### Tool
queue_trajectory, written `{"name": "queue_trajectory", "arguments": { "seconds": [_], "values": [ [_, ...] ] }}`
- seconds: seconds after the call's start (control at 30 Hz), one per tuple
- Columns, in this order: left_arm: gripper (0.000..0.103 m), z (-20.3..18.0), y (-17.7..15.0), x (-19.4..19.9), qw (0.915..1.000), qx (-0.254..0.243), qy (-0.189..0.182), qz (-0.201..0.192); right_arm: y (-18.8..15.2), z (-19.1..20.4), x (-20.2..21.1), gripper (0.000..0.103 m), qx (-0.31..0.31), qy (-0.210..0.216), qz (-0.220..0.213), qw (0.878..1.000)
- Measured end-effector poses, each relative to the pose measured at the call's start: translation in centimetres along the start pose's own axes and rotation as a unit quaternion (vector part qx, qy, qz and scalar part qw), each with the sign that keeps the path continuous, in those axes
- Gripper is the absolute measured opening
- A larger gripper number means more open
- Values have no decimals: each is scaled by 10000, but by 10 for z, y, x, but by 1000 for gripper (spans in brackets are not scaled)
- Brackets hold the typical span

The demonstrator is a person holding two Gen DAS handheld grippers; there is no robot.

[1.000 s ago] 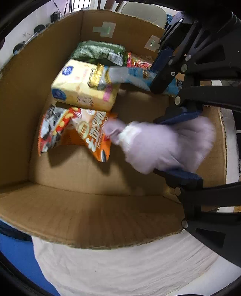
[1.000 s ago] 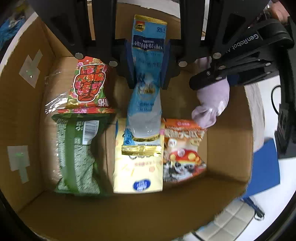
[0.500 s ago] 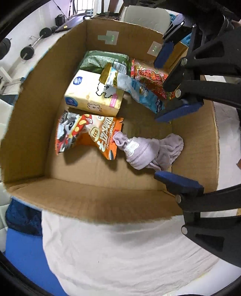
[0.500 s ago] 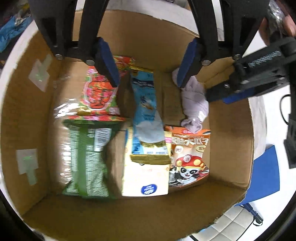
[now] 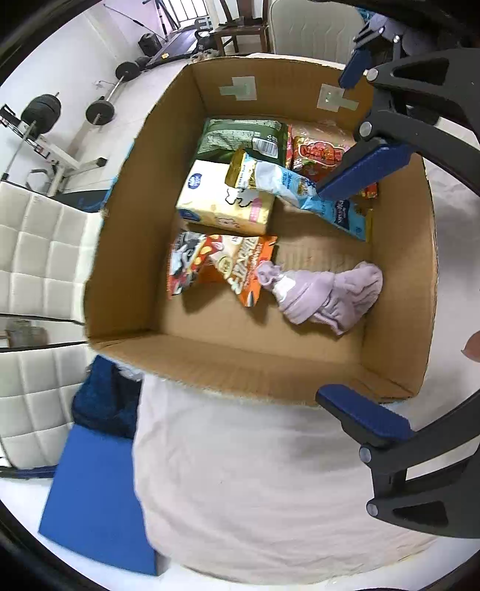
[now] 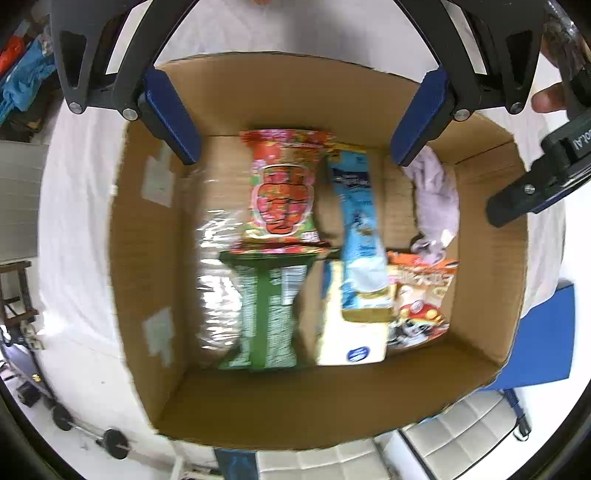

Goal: Organize soft objects

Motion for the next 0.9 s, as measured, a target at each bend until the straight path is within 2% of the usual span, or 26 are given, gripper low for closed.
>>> {"name": "queue_trajectory", "arguments": {
  "seconds": [0.3,0.47,0.6,0.73,0.83,0.9],
  "values": [
    [102,-12,-15,29,9994,-219,16,-278,-8,-14,17,103,-138,-79,-252,9996],
    [102,-29,-32,56,9973,-512,161,-493,-25,-18,44,103,-165,-7,-491,9987],
    [102,-45,-53,93,9937,-748,179,-809,-48,-27,80,103,-206,1,-836,9963],
    [102,-64,-82,145,9892,-838,-5,-1202,-79,-42,121,103,-320,85,-1153,9928],
    [102,-77,-105,184,9848,-902,-130,-1477,-105,-53,159,103,-361,199,-1401,9893],
    [102,-86,-119,207,9811,-998,-88,-1655,-124,-60,188,103,-369,202,-1619,9859]
  ]
}}
Point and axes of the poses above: each gripper's, at about its wrist camera, not at the fingertips, and x roughly against the way its jaws point, z to its left, y to its top, the point moved 4 cm from there along -x, roughly the way its jaws point, and after that the axes turned 13 degrees about -y, right-handed, at the moved point
